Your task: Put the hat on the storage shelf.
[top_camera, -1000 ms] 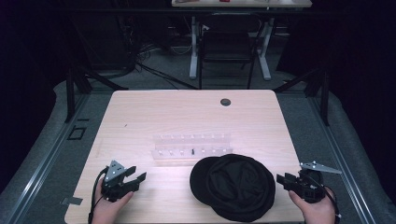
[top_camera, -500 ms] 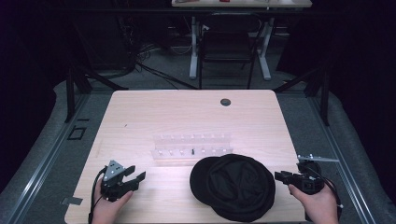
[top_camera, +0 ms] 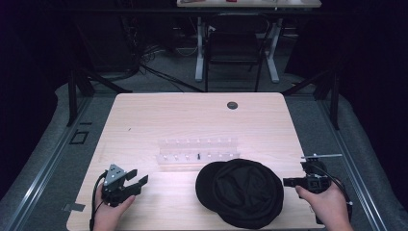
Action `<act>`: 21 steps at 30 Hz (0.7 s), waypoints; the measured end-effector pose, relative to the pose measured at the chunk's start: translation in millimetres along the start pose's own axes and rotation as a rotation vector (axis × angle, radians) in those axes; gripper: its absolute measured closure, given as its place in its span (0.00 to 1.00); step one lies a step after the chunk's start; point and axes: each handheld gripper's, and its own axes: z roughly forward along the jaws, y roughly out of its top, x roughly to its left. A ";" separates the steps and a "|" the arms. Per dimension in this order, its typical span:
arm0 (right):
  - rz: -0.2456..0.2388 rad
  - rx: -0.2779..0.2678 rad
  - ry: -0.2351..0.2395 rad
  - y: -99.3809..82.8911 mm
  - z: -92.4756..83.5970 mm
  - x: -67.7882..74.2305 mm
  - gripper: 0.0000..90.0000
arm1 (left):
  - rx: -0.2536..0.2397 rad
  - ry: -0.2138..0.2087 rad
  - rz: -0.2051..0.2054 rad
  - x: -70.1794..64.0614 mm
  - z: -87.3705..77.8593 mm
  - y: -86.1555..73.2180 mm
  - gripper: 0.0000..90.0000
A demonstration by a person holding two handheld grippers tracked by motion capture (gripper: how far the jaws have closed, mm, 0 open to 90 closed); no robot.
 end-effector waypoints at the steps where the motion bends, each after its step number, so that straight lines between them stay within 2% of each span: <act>1: 0.001 0.011 0.004 0.2 0.6 0.9 0.80 | 0.003 0.001 0.002 0.2 0.3 -0.2 0.52; 5: -0.012 0.053 -0.008 -0.6 6.0 4.1 0.80 | 0.008 0.000 0.002 -0.2 0.5 -0.5 0.52; 8: -0.006 0.073 -0.001 -1.2 10.0 3.8 0.80 | 0.005 -0.002 0.002 -1.0 1.2 -0.6 0.52; 13: 0.020 0.099 -0.023 -2.4 15.7 2.4 0.79 | 0.006 -0.002 0.007 -1.6 0.9 -1.3 0.52; 14: 0.019 0.108 -0.007 -1.8 15.9 0.9 0.79 | 0.008 -0.004 0.010 -1.0 -0.4 -1.1 0.52; 16: 0.058 0.119 0.021 -0.4 17.4 -0.9 0.80 | 0.004 -0.001 0.004 -0.7 -0.8 -1.6 0.52; 17: 0.058 0.119 0.021 -0.4 17.4 -0.9 0.80 | 0.003 -0.002 0.004 -0.1 -0.9 -1.8 0.52; 18: 0.045 0.140 -0.010 0.8 16.5 -0.9 0.80 | 0.001 -0.001 -0.002 0.0 -1.0 -2.0 0.52; 19: 0.057 0.126 0.008 0.0 19.2 -0.4 0.81 | 0.000 0.000 -0.002 0.3 -1.2 -2.0 0.52; 21: 0.057 0.130 0.010 0.3 21.3 0.4 0.82 | 0.013 -0.002 0.004 1.2 -2.4 -1.7 0.52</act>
